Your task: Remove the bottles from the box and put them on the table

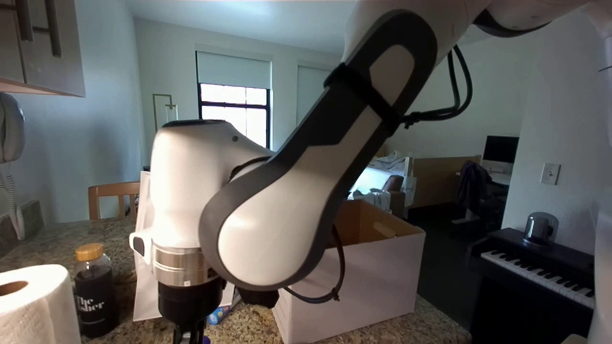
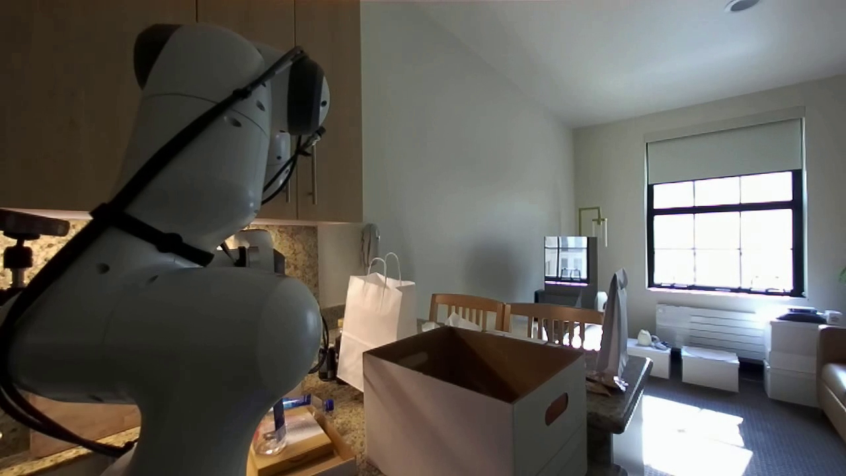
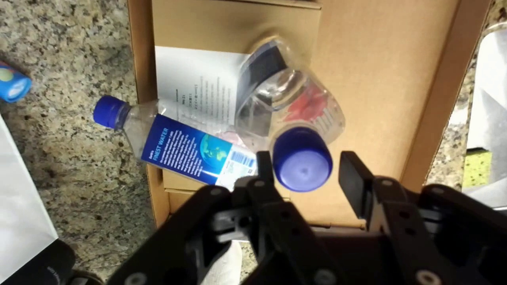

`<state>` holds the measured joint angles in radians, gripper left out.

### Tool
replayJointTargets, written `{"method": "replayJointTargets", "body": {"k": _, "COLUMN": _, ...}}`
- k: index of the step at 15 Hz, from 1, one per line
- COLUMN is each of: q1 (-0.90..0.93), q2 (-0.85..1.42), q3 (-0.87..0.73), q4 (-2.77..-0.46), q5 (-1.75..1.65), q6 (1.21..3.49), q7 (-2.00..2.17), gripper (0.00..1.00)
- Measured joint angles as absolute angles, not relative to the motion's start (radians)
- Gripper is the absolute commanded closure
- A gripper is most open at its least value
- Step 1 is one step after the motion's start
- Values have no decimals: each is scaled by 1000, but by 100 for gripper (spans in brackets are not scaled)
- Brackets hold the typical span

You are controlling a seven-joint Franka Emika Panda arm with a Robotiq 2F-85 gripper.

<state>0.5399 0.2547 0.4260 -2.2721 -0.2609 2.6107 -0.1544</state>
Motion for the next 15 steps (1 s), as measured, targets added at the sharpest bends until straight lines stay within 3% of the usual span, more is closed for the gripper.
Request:
{"method": "replayJointTargets", "body": {"k": 3, "q1": 539, "q2": 233, "q3": 423, "q4": -2285, "q5": -262, "q6": 2652, "q7": -76, "gripper": 2}}
{"method": "replayJointTargets", "body": {"k": 4, "q1": 537, "q2": 216, "q3": 422, "q4": -2291, "q5": -259, "q6": 2656, "q7": -57, "gripper": 1}}
{"method": "replayJointTargets", "body": {"k": 8, "q1": 490, "q2": 112, "q3": 416, "q4": -2308, "q5": -202, "q6": 2608, "q7": -47, "gripper": 0}}
{"method": "replayJointTargets", "body": {"k": 15, "q1": 392, "q2": -195, "q3": 323, "q4": -2288, "q5": -38, "q6": 2117, "q7": -175, "gripper": 0}}
